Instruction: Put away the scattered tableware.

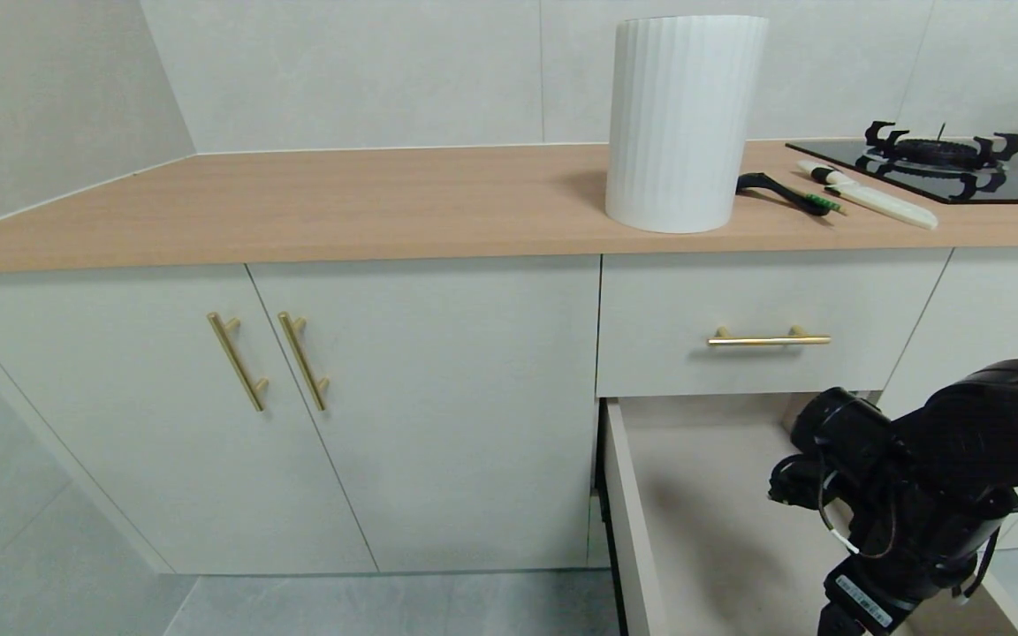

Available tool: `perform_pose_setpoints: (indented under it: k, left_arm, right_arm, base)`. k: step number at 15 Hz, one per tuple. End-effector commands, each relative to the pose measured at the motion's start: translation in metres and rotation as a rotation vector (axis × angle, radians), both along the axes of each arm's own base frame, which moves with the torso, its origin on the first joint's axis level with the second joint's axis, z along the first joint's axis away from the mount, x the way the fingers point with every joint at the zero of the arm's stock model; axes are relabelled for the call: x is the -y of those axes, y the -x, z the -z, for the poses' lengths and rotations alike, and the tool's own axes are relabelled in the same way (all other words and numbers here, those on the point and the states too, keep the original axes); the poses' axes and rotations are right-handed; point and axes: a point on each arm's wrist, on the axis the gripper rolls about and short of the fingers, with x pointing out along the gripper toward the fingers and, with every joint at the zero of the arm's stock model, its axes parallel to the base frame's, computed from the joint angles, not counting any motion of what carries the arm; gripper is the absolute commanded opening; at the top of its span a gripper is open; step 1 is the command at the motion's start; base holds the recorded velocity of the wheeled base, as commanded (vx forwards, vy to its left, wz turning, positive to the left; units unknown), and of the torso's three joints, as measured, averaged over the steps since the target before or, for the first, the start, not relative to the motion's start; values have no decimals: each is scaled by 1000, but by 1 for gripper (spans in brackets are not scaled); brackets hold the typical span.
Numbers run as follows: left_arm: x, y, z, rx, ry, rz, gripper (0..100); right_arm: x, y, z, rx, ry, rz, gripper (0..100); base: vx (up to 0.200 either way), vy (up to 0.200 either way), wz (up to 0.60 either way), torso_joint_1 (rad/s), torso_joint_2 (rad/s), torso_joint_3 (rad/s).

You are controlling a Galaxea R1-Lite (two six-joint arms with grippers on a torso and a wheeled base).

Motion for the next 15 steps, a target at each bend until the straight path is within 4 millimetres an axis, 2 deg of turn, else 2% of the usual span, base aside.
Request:
perform_pose_setpoints:
  k: [1,6,8,13,15]
  left_arm:
    - [0,0,0,-2,0,0,100]
    - [0,0,0,-2,0,0,100]
    - [0,0,0,-2,0,0,100]
    - [0,0,0,0,0,0,100]
    - [0,0,0,0,0,0,100]
  right_arm:
    - [-1,-6,-9,46,-20,14,100]
    - [6,-18,-57,289,-163,182,100]
    - [12,-17,-79,458,-246,207,100]
    - [18,-5,-108,655,-342,209,100]
    - [19,-1,-112,724,-374,204,100]
  base:
    - [0,0,0,0,0,0]
    - [0,0,0,0,0,0]
    - [0,0,0,0,0,0]
    - [0,0,0,0,0,0]
    - [0,0,0,0,0,0]
